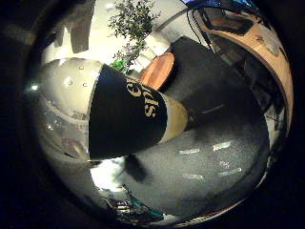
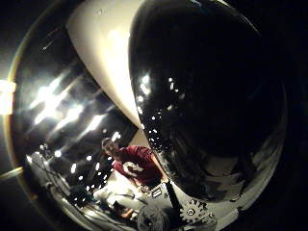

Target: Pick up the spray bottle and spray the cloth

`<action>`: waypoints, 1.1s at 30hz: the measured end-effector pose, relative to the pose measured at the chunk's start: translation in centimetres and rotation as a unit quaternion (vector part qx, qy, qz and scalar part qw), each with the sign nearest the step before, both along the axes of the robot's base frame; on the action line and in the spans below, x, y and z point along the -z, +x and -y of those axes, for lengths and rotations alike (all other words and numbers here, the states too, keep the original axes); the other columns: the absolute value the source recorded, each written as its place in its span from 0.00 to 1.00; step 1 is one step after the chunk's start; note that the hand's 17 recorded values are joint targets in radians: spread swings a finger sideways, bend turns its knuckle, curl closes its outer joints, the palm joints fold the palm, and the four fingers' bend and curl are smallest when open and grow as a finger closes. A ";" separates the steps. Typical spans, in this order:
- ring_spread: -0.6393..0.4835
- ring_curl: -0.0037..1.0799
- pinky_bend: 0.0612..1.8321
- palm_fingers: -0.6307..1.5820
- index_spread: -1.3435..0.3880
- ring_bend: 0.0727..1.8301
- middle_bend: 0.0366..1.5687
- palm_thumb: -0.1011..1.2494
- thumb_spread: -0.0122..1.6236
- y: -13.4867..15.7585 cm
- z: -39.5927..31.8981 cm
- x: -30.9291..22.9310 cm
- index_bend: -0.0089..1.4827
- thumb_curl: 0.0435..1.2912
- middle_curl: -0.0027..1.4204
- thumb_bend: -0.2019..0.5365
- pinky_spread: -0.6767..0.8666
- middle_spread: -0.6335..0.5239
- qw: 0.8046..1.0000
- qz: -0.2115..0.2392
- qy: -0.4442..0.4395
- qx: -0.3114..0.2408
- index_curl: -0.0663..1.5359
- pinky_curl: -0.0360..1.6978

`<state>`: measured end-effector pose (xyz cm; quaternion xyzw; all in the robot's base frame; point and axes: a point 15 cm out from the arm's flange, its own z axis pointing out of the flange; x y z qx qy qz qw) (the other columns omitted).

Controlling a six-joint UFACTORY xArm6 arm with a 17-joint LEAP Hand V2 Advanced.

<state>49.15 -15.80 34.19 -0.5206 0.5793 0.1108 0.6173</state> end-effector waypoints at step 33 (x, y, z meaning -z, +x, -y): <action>0.39 0.58 0.54 0.80 0.62 0.71 0.81 0.71 0.75 -6.3 -2.4 -5.6 0.63 0.36 0.47 0.26 0.23 0.43 0.990 -0.100 -0.089 -0.037 0.57 0.59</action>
